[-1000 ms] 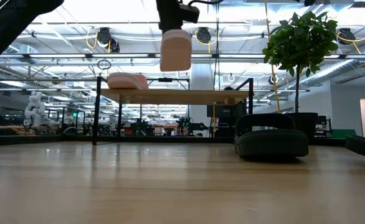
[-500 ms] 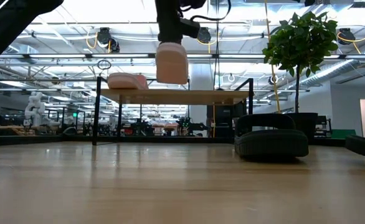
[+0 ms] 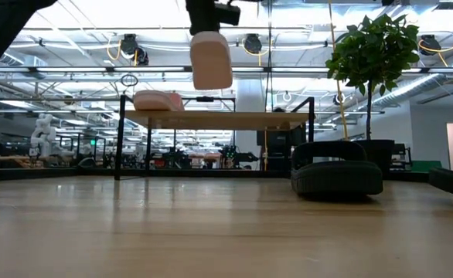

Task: Pick and place slides into the shelf
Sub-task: Put the pink slide on the shelf

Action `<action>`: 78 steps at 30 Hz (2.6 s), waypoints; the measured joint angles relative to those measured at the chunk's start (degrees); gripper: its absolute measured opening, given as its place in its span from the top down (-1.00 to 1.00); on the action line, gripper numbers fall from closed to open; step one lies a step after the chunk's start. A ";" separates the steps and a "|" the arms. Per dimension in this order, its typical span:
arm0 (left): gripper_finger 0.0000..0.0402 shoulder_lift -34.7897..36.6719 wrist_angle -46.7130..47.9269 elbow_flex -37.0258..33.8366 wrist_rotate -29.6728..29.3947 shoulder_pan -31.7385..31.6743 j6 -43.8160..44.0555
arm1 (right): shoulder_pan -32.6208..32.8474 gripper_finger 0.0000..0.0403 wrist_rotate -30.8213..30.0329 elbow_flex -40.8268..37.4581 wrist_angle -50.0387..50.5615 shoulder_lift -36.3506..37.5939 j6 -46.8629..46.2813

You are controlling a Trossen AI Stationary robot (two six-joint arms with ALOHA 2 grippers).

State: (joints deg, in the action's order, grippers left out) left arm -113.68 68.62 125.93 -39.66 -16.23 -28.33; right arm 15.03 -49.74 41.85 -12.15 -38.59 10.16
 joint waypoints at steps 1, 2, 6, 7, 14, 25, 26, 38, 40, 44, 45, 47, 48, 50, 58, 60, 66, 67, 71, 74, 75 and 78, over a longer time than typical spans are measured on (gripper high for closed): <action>1.00 0.63 -0.24 -0.60 0.04 0.05 0.54 | 0.02 -0.04 0.00 0.00 0.03 0.07 -0.01; 1.00 1.30 -1.02 -1.41 0.04 0.32 0.55 | 0.00 -0.04 -0.10 0.00 -0.06 0.11 -0.01; 1.00 5.03 -2.96 -8.41 -1.99 2.50 0.88 | -0.07 -0.04 -1.41 0.02 -0.35 0.36 -0.02; 1.00 6.00 -3.67 -10.80 -2.67 3.37 0.85 | -0.07 -0.04 -1.39 0.02 -0.37 0.44 -0.07; 1.00 15.39 -26.23 -28.74 -3.88 6.77 -6.68 | -0.07 -0.04 -1.53 0.02 -1.92 0.44 0.16; 1.00 16.66 -28.07 -33.57 -0.42 -1.21 -8.34 | -0.09 -0.04 -1.52 0.02 -7.06 0.46 2.29; 1.00 16.61 -28.30 -33.58 0.83 -1.72 -8.41 | -0.09 -0.04 -1.53 0.02 -7.24 0.46 2.54; 1.00 12.68 -30.45 -33.55 2.19 -3.60 -10.10 | -0.09 -0.04 -4.28 0.02 -7.36 0.43 3.18; 1.00 11.42 -31.21 -33.57 1.24 -3.72 -11.03 | -0.09 -0.04 -4.26 0.02 -7.36 0.42 3.20; 1.00 11.03 -32.16 -33.55 0.94 -4.41 -11.55 | -0.09 -0.04 -4.26 0.02 -7.34 0.42 3.20; 1.00 11.03 -32.26 -33.53 0.64 -4.60 -11.55 | -0.09 -0.04 -4.26 0.02 -7.34 0.42 3.20; 1.00 10.96 -32.08 -33.53 0.92 -5.12 -11.33 | -0.09 -0.04 -4.26 0.02 -7.34 0.43 3.48; 1.00 10.92 -31.96 -33.53 1.06 -5.39 -10.94 | -0.09 -0.04 -4.26 0.02 -7.34 0.43 3.93; 1.00 10.92 -31.85 -33.53 1.72 -5.84 -10.02 | -0.09 -0.04 -4.26 0.02 -7.34 0.42 4.59; 1.00 10.92 -30.32 -33.53 3.72 -6.16 -8.60 | -0.09 -0.04 -4.35 0.02 -8.97 0.44 6.24; 1.00 10.92 -30.03 -33.53 3.72 -6.21 -7.95 | -0.09 -0.04 -4.35 0.02 -9.60 0.43 7.10; 1.00 10.92 -28.85 -33.53 4.75 -5.76 -7.07 | -0.09 -0.04 -4.41 0.02 -10.29 0.42 8.12; 1.00 10.92 -28.92 -33.53 5.26 -5.73 -6.93 | -0.09 -0.04 -4.42 0.02 -10.33 0.44 8.13; 1.00 10.92 -28.67 -33.53 5.64 -5.87 -6.62 | -0.09 -0.04 -4.42 0.02 -10.33 0.42 8.13; 1.00 10.92 -28.10 -33.53 5.64 -5.90 -6.68 | -0.09 -0.04 -4.42 0.02 -10.33 0.43 8.13; 1.00 10.92 -28.10 -33.53 5.64 -5.92 -6.68 | -0.09 -0.04 -4.42 0.02 -10.33 0.42 8.12; 1.00 10.92 -28.09 -33.53 5.75 -6.22 -6.70 | -0.09 -0.04 -4.41 0.02 -10.33 0.42 8.12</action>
State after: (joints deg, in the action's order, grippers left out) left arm -102.76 40.53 92.40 -33.91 -22.45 -35.03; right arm 14.94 -54.15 41.87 -22.48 -38.17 18.28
